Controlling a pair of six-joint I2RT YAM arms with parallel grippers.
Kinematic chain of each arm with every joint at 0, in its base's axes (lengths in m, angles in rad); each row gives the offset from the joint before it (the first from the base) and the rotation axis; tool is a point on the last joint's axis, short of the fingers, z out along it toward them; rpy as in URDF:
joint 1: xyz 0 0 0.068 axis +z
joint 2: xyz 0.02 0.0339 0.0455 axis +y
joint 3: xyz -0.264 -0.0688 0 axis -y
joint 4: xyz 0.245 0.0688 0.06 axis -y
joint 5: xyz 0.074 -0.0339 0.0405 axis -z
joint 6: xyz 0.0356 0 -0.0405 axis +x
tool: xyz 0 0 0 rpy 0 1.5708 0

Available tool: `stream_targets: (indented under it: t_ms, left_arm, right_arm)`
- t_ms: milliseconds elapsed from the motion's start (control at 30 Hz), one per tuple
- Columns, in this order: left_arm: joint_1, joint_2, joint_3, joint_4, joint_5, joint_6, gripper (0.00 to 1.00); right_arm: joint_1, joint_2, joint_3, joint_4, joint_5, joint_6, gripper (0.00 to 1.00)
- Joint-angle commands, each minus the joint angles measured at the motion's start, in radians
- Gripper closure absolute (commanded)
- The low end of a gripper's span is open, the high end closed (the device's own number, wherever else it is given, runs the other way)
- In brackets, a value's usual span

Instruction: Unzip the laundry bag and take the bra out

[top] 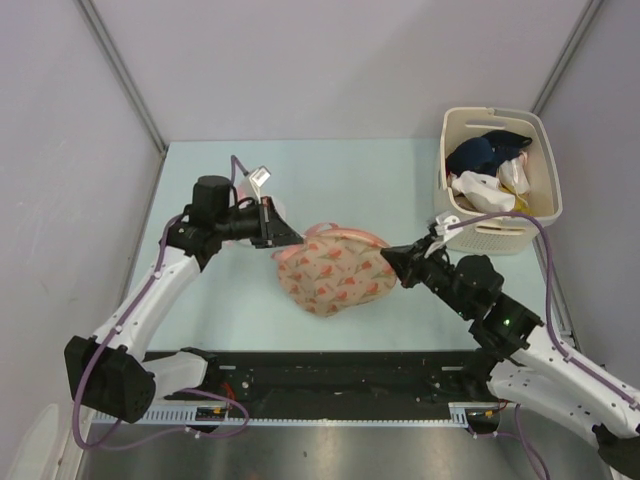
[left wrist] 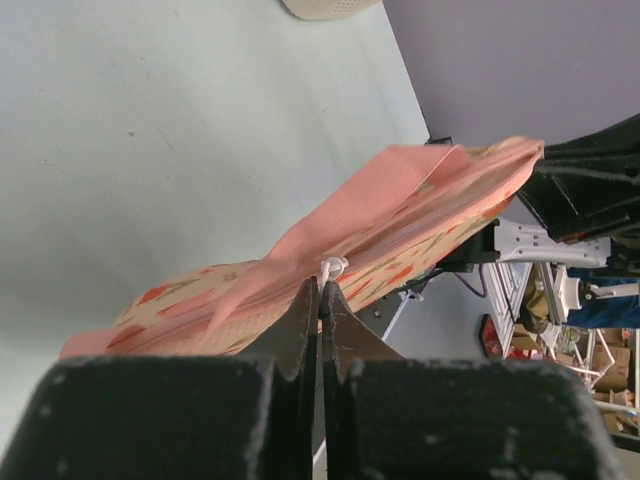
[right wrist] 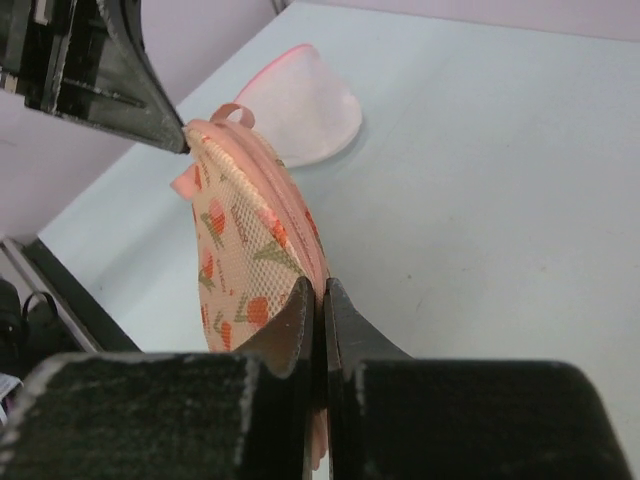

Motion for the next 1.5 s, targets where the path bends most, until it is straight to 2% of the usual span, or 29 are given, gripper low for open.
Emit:
stream_targets:
  t_ms: [0, 167, 467, 500, 533, 600, 700, 867, 1100, 1300, 1467]
  left_arm:
    - [0.104, -0.006, -0.005, -0.032, -0.087, 0.059, 1.0]
    - [0.11, -0.001, -0.014, -0.018, -0.065, 0.055, 1.0]
    - [0.109, -0.027, -0.025, 0.026, -0.025, 0.024, 0.99]
    - [0.109, -0.029, -0.025, 0.028, -0.024, 0.024, 1.0]
    - [0.109, -0.03, -0.025, 0.035, -0.021, 0.019, 1.0]
    - [0.107, -0.038, -0.025, 0.043, -0.015, 0.016, 1.0]
    - [0.106, -0.037, -0.022, 0.052, -0.016, 0.021, 1.0]
    - [0.095, -0.041, -0.034, 0.065, -0.008, 0.038, 1.0]
    - [0.089, -0.058, -0.031, 0.042, -0.019, 0.055, 0.99]
    - [0.087, -0.064, -0.034, 0.037, -0.016, 0.055, 0.99]
    - [0.083, -0.069, -0.037, 0.04, -0.011, 0.053, 1.0]
  right_arm:
    - [-0.118, -0.136, -0.04, 0.008, 0.062, 0.073, 1.0]
    - [-0.192, -0.155, -0.086, -0.007, -0.026, 0.135, 1.0]
    - [-0.153, -0.092, -0.097, -0.035, -0.053, 0.123, 1.0]
    - [-0.152, -0.086, -0.09, -0.044, -0.053, 0.119, 0.97]
    - [-0.149, -0.078, -0.083, -0.053, -0.058, 0.113, 0.76]
    - [-0.135, -0.049, -0.041, -0.091, -0.055, 0.084, 0.5]
    - [-0.095, 0.012, 0.045, -0.116, -0.044, 0.035, 0.4]
    - [0.0, 0.219, 0.18, -0.127, -0.053, -0.1, 0.36]
    - [0.121, 0.475, 0.325, -0.069, -0.096, -0.121, 0.23]
    - [0.177, 0.6, 0.409, -0.026, -0.083, -0.157, 0.14]
    - [0.184, 0.695, 0.457, 0.007, -0.038, -0.191, 0.13]
